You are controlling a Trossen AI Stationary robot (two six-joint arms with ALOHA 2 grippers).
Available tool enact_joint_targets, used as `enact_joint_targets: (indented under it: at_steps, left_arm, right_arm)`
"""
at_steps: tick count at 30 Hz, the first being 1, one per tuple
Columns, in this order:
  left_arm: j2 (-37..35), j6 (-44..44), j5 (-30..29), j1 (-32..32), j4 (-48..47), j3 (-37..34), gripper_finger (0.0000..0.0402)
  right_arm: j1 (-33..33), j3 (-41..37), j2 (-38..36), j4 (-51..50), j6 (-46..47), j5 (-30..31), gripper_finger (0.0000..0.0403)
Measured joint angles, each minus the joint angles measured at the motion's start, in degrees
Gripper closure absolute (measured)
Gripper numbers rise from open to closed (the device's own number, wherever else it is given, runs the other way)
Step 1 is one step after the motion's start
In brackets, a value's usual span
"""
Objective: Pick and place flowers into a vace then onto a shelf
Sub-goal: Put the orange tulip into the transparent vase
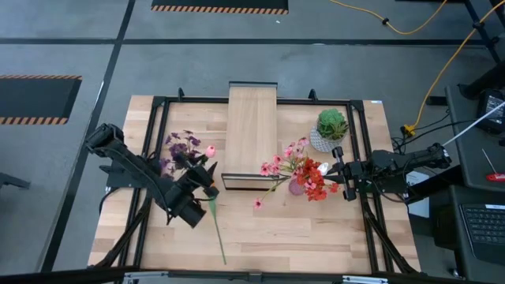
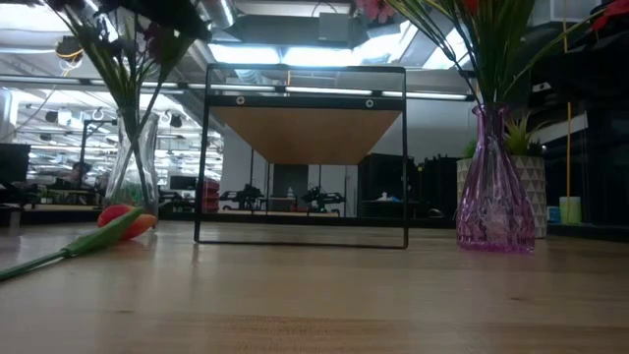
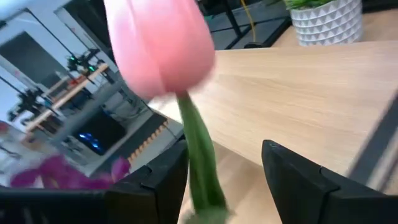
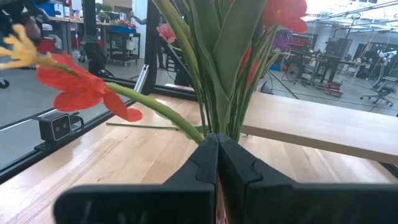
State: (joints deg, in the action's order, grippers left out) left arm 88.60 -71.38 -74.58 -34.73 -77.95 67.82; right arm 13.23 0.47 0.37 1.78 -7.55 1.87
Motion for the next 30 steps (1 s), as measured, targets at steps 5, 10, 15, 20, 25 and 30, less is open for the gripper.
enact_joint_targets:
  at_steps: [5, 10, 15, 20, 25, 30]
  left_arm:
    - [0.0, 0.7, 0.9, 1.7, -7.5, 4.4, 0.0205]
    - [0.0, 2.3, 4.5, 2.3, -9.9, 8.1, 0.0205]
    - [0.0, 5.9, 7.3, 2.2, -10.5, 11.9, 0.0205]
    - [-0.1, 8.3, 13.5, 2.2, -12.1, 15.7, 0.0205]
    - [0.0, 13.1, 15.8, 2.2, -12.1, 19.1, 0.0205]
    - [0.0, 16.7, 16.7, 2.2, -12.1, 22.7, 0.0205]
  right_arm:
    - [0.0, 0.0, 0.0, 0.0, 0.0, 0.0, 0.0393]
    - [0.0, 0.0, 0.0, 0.0, 0.0, 0.0, 0.0393]
    - [0.0, 0.0, 0.0, 0.0, -0.1, 0.0, 0.0393]
    - [0.0, 0.0, 0.0, 0.0, -0.1, 0.0, 0.0393]
    - [0.0, 0.0, 0.0, 0.0, -0.2, 0.0, 0.0393]
    - [0.0, 0.0, 0.0, 0.0, -0.1, 0.0, 0.0393]
